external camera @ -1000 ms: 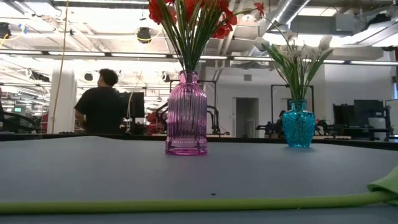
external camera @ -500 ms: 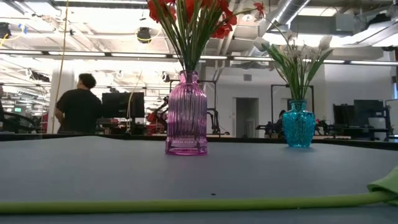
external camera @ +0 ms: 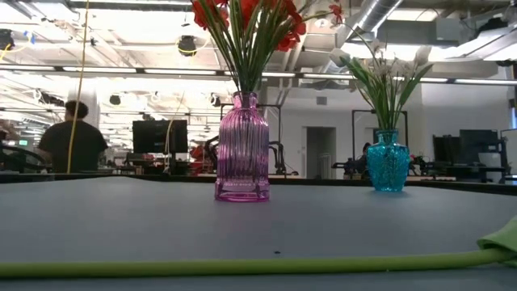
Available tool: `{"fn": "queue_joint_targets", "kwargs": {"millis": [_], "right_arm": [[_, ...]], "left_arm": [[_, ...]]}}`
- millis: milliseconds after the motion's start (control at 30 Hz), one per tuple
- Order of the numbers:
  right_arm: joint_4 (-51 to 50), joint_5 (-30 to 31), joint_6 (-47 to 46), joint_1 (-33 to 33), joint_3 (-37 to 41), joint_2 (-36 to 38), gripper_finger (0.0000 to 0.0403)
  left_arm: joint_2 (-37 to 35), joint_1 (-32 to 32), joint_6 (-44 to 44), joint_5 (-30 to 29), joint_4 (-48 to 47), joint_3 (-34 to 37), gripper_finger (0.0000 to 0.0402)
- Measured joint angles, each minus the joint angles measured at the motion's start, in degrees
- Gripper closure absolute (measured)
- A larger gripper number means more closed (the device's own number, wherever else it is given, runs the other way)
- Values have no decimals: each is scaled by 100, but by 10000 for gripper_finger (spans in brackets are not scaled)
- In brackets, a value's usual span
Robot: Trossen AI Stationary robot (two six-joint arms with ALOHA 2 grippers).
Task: Sort flowers into vase by color
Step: Put the top red flower into the purple vase
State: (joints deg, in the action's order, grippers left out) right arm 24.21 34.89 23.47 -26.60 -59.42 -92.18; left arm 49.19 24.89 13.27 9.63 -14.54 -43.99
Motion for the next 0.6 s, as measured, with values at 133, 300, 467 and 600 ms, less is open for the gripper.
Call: {"fn": "queue_joint_targets", "kwargs": {"millis": [133,300,467,600], "right_arm": [[336,-131,-69,141,384,458,376],[717,-727,-463,372,738,690,376],[798,-821,-610,599,798,662,373],[944,-1038,-676,708,824,659,376]], "left_arm": [[-282,-502,16,9,710,685,288],[-431,-1379,-311,289,1516,1490,288],[-314,-2085,-726,829,2483,2194,288],[-185,-2381,-983,975,2946,2506,288]]}}
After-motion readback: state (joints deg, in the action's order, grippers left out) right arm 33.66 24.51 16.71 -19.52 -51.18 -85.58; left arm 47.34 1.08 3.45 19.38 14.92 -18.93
